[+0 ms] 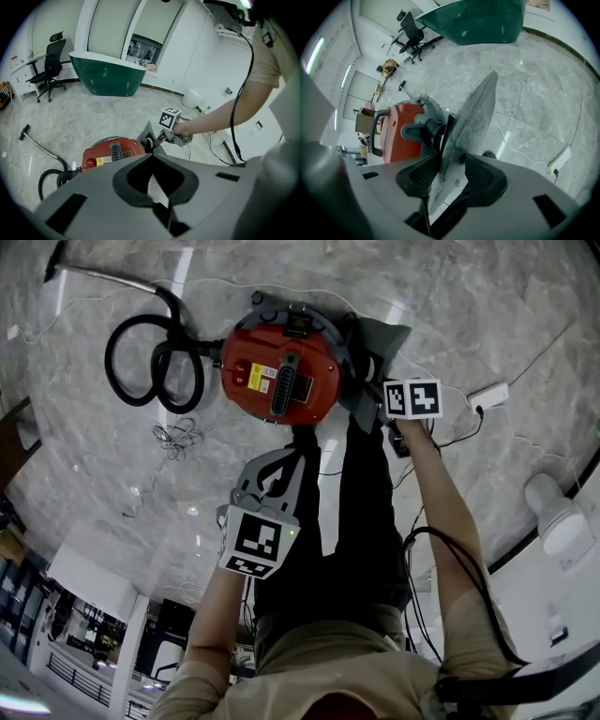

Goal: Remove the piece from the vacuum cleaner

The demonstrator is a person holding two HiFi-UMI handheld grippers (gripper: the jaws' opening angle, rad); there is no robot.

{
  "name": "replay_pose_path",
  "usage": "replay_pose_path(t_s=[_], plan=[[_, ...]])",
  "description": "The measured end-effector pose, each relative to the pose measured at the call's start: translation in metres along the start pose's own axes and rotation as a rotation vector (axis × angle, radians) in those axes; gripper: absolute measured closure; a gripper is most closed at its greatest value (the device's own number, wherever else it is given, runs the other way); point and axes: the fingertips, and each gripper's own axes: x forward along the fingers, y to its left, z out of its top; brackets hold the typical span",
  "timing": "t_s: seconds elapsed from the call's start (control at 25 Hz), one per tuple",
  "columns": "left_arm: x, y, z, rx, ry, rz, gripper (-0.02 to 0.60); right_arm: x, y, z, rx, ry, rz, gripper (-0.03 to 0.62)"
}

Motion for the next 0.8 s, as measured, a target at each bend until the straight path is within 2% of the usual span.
replay_pose_path(t_s=[0.2,0.4,0.56,0.8], plan=[[0.011,-0.008,0.001,0.0,0.002,-0.023,0.588,0.005,-0.005,-0.008,-0.073,0.002,-0.024,0.47],[0.017,-0.011,0.003,0.0,0.009,-0.031,0.588,0.003,-0.004,-0.007,-0.027,-0.015,0.009,0.481],[0.019,-0.014,0.003,0.001,0.015,-0.037,0.588,0.003,-0.005,-0.008,0.08,-0.066,0.033,0.484],[0.022,-0.02,0.005,0.002,0.019,-0.048,0.588,0.013,-0.005,-0.015,0.031,-0.022,-0.008,0.48]])
